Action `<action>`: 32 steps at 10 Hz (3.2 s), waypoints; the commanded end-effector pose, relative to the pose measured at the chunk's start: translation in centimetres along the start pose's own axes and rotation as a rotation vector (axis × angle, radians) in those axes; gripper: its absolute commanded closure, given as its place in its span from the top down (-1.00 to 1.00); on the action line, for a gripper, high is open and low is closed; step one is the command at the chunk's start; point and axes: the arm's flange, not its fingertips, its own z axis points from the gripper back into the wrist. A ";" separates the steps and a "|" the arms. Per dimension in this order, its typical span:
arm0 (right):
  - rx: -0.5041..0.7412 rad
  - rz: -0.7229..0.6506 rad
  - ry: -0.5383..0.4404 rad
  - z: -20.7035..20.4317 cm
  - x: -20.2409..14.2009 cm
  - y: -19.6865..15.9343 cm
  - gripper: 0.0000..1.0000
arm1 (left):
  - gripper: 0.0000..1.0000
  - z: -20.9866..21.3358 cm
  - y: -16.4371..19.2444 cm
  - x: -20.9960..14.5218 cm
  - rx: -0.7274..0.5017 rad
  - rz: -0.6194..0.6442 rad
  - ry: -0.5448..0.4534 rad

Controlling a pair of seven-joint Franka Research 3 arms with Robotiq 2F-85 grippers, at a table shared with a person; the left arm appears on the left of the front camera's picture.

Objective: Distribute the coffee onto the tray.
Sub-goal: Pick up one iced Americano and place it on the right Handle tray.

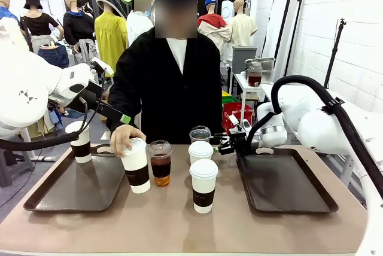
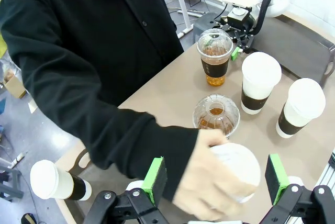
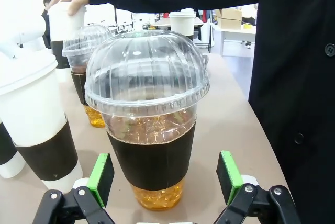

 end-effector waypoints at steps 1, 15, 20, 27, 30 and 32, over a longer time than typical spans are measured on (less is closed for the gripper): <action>0.022 -0.020 -0.011 -0.5 0.2 -1.1 1.00 | 1.00 0.1 0.1 -0.1 -0.012 0.003 0.003; 0.104 -0.062 0.028 -4.4 0.0 -2.6 1.00 | 1.00 0.1 0.1 -0.1 -0.012 0.003 0.003; 0.141 -0.072 0.031 -5.4 -0.2 -2.5 1.00 | 1.00 0.1 0.1 -0.1 -0.012 0.003 0.003; 0.156 -0.078 0.025 -6.2 -0.2 -2.4 0.35 | 1.00 0.1 0.1 -0.1 -0.012 0.003 0.003; 0.168 -0.074 0.015 -5.7 0.4 -1.9 0.35 | 1.00 0.1 0.1 -0.1 -0.012 0.003 0.003; 0.151 -0.060 0.016 -4.5 2.4 -0.9 0.35 | 1.00 0.1 0.1 -0.1 -0.012 0.003 0.003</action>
